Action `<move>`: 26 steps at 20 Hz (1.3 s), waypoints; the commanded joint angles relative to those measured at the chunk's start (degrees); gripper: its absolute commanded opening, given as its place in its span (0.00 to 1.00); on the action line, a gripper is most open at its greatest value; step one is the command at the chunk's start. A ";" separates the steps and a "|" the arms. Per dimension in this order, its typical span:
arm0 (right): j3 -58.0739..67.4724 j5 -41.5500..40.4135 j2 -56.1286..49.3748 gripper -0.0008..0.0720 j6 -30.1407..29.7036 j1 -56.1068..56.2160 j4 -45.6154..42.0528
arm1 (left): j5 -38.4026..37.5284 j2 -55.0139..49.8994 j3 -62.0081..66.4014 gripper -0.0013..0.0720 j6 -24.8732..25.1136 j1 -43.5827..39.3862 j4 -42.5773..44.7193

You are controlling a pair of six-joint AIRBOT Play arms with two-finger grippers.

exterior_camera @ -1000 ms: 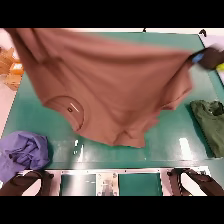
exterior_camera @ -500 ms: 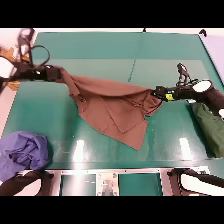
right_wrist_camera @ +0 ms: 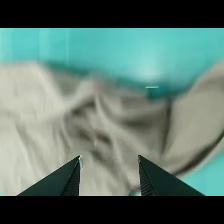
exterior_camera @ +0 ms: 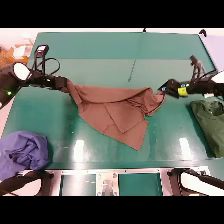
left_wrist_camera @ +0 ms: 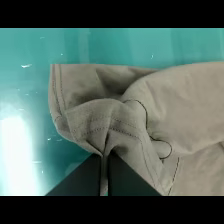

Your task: Fold the shirts.

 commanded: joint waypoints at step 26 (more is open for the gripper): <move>-20.02 -20.76 -4.55 0.04 0.85 31.89 19.65 | -2.16 -0.37 -0.04 0.06 2.97 0.02 -0.13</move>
